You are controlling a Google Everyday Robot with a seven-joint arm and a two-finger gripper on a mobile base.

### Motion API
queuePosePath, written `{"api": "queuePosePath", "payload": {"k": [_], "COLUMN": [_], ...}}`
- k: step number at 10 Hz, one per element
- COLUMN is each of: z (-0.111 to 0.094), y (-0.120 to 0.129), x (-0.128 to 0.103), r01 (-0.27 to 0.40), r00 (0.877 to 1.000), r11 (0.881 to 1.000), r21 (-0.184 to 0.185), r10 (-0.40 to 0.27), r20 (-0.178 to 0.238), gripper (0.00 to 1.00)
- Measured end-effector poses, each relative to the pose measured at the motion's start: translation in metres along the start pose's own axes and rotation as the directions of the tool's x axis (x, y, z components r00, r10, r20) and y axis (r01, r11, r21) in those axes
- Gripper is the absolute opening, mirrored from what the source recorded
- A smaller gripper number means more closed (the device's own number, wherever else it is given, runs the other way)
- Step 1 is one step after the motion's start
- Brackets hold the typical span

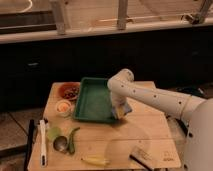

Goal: Place sponge in tray

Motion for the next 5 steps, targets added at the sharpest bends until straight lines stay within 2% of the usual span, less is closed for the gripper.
{"api": "queuePosePath", "payload": {"k": [2,5], "z": [-0.002,-0.028], "y": [0.0,-0.005], "x": [-0.001,-0.006], "r01": [0.003,0.024], "r00": [1.0,1.0], "r11": [1.0,0.999], "r21": [0.002,0.024], "r10": [-0.003,-0.023], "r20": [-0.002,-0.021], "gripper": [0.0,0.0]}}
